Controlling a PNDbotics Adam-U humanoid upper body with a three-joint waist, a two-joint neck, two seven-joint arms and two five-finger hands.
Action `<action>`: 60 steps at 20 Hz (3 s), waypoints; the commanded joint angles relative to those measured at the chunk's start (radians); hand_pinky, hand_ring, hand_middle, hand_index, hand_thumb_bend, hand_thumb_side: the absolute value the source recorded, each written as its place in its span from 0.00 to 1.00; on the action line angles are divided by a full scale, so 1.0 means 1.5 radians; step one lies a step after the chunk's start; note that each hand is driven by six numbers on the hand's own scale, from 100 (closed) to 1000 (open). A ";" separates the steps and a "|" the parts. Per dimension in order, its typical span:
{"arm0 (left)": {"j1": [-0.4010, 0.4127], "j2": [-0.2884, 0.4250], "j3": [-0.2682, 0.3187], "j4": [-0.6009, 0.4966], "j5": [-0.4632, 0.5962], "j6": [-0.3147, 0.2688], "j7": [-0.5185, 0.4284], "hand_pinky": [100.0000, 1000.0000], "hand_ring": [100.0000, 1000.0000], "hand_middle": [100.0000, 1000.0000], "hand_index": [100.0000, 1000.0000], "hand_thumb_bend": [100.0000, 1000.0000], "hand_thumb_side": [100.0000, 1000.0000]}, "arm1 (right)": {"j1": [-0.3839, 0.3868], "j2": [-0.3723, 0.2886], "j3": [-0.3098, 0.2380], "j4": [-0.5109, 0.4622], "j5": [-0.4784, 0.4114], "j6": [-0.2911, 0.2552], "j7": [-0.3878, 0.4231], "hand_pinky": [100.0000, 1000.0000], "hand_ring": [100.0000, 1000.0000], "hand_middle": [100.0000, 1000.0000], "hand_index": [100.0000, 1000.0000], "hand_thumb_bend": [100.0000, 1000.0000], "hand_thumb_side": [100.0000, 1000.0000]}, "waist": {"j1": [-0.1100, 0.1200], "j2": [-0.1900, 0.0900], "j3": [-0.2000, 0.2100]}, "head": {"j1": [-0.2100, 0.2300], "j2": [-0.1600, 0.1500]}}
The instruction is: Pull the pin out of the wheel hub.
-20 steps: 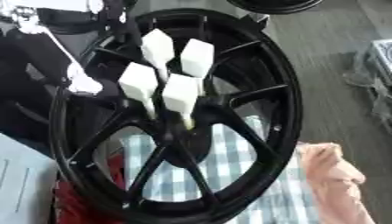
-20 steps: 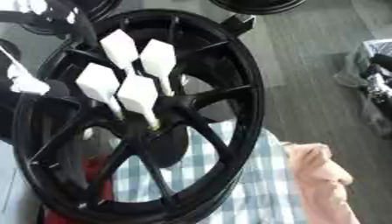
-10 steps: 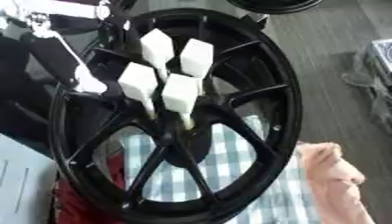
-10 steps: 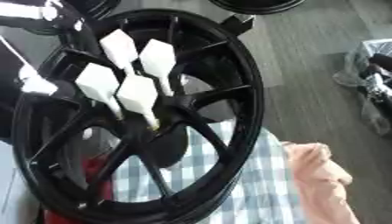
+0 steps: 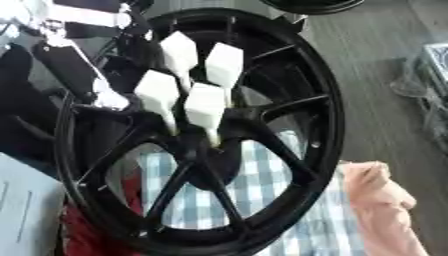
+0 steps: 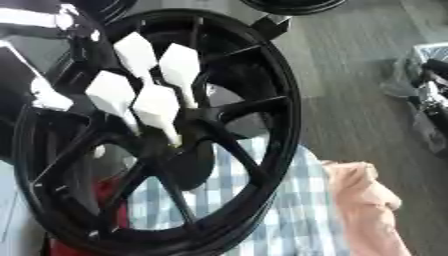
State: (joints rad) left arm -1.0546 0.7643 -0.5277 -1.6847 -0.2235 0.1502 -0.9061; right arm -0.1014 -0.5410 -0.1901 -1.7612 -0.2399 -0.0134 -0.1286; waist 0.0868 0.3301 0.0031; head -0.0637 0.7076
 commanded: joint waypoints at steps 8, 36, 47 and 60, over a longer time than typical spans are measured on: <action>-0.006 0.000 0.000 0.007 0.013 -0.001 -0.001 0.65 0.64 0.62 0.76 0.29 0.22 | -0.004 -0.013 -0.004 -0.013 0.006 0.001 -0.002 0.70 0.79 0.85 0.85 0.00 0.43 | -0.005 -0.011 0.000 | 0.000 0.001; -0.006 -0.013 0.027 0.005 0.030 0.032 0.031 0.47 0.41 0.30 0.32 0.02 0.02 | -0.004 -0.011 -0.003 -0.013 0.007 0.002 -0.003 0.70 0.79 0.85 0.85 0.00 0.42 | -0.007 -0.011 0.001 | -0.002 0.003; 0.018 0.029 0.101 -0.067 0.060 0.036 0.055 0.44 0.37 0.21 0.22 0.12 0.00 | -0.004 -0.013 -0.005 -0.013 0.007 0.002 -0.005 0.70 0.79 0.85 0.85 0.00 0.42 | -0.005 -0.012 0.004 | -0.008 0.001; 0.101 0.121 0.223 -0.125 0.117 0.070 0.119 0.39 0.35 0.19 0.21 0.00 0.00 | 0.006 -0.014 -0.017 -0.014 0.008 0.000 -0.016 0.70 0.79 0.85 0.85 0.00 0.41 | -0.005 -0.013 0.022 | -0.022 -0.002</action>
State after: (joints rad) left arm -0.8935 0.8964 -0.2353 -1.8634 -0.0567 0.2515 -0.7451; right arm -0.0905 -0.5408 -0.2020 -1.7612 -0.2324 -0.0132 -0.1465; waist 0.0829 0.3301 0.0372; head -0.0923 0.7108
